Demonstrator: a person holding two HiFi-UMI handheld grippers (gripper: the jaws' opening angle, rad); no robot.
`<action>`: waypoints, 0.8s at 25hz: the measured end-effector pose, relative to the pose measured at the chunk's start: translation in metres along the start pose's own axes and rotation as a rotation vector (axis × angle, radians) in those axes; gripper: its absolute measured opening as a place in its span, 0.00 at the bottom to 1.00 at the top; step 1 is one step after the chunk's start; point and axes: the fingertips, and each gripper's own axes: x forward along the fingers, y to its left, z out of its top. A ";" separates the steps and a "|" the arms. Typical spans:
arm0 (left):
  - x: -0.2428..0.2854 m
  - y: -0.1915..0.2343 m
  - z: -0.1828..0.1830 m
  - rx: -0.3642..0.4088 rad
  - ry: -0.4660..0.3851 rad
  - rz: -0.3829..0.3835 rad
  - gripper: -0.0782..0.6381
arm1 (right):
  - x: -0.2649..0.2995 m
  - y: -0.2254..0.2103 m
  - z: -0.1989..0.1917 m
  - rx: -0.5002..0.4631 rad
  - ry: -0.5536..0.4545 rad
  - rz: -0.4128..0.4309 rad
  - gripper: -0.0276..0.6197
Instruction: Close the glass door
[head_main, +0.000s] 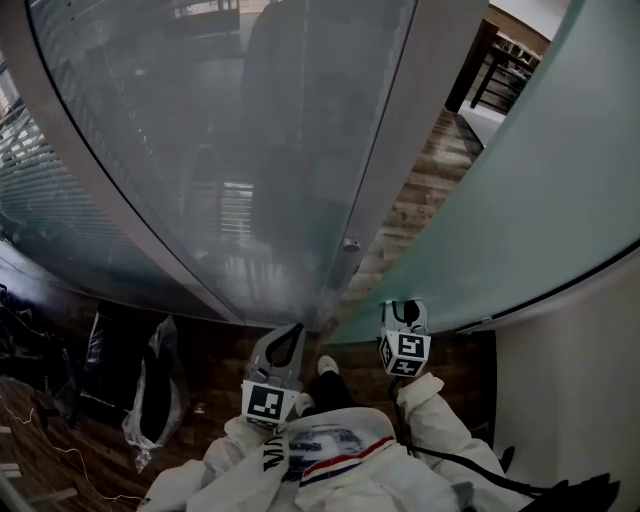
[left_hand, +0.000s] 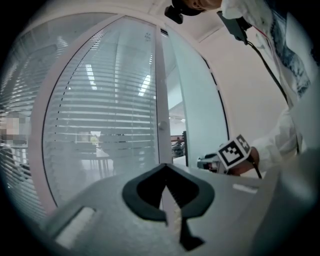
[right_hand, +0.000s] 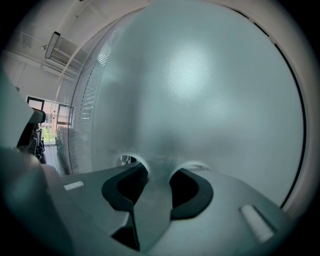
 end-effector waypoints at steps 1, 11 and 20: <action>0.004 0.002 -0.004 0.004 -0.003 0.002 0.10 | 0.003 0.000 0.001 0.000 -0.004 -0.001 0.23; 0.040 0.008 -0.010 0.011 0.029 -0.022 0.10 | 0.039 -0.007 0.013 0.003 -0.011 -0.016 0.24; 0.052 0.010 -0.006 -0.009 0.053 -0.016 0.10 | 0.059 -0.013 0.019 0.006 -0.006 -0.031 0.24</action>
